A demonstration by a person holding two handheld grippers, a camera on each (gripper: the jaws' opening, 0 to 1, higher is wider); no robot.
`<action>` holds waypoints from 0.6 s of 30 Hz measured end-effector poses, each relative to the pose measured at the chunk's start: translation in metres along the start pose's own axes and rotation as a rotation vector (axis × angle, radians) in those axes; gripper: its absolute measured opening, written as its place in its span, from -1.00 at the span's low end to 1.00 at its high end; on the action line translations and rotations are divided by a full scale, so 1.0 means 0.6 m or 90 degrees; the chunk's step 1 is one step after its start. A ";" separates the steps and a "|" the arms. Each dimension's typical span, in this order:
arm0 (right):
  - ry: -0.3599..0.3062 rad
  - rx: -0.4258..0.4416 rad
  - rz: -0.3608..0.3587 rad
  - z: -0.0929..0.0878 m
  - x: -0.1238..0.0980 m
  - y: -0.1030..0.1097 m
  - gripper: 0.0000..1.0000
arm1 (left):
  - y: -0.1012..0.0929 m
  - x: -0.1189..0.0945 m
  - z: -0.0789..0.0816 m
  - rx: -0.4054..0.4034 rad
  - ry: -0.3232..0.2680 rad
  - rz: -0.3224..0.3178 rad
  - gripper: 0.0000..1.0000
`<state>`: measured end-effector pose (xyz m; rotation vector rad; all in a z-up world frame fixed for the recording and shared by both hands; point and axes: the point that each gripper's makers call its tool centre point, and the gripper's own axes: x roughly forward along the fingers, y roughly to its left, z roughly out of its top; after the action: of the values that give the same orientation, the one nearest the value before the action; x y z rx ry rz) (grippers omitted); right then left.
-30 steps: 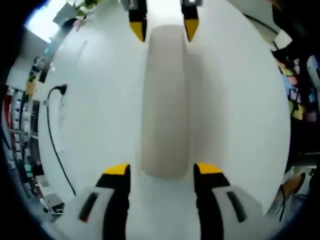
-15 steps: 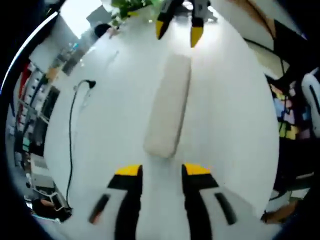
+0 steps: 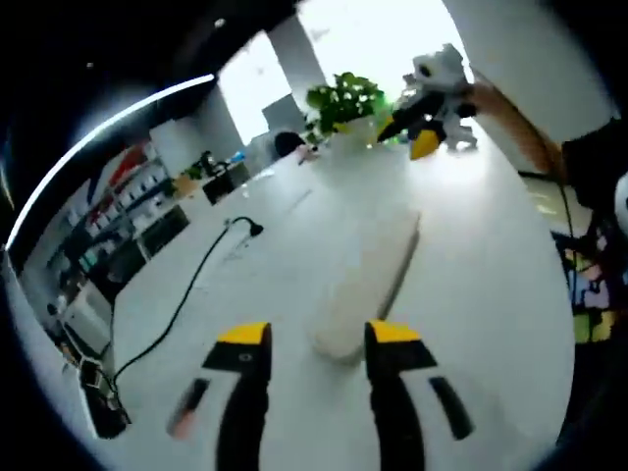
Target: Arrange the utensils inside the cutlery case until each visible utensil rests in its matching compartment.
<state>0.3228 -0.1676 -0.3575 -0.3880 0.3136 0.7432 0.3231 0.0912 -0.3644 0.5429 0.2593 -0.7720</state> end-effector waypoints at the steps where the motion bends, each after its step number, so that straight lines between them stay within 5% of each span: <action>1: -0.003 0.002 0.000 -0.011 -0.004 0.005 -0.01 | 0.006 -0.010 0.004 -0.007 -0.018 0.025 -0.24; 5: -0.034 0.053 0.011 -0.047 -0.021 0.027 -0.01 | 0.007 -0.060 0.018 -0.078 -0.095 0.090 -0.20; 11: -0.105 0.171 -0.093 -0.085 -0.082 -0.002 -0.01 | -0.008 -0.106 0.038 -0.181 -0.201 0.119 -0.17; 18: -0.154 0.178 -0.189 -0.087 -0.145 -0.025 0.02 | 0.021 -0.130 0.029 -0.220 -0.225 0.183 -0.19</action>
<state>0.2653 -0.2526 -0.3647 -0.0740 0.1243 0.4404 0.2785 0.1349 -0.3132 0.1070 -0.0173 -0.5153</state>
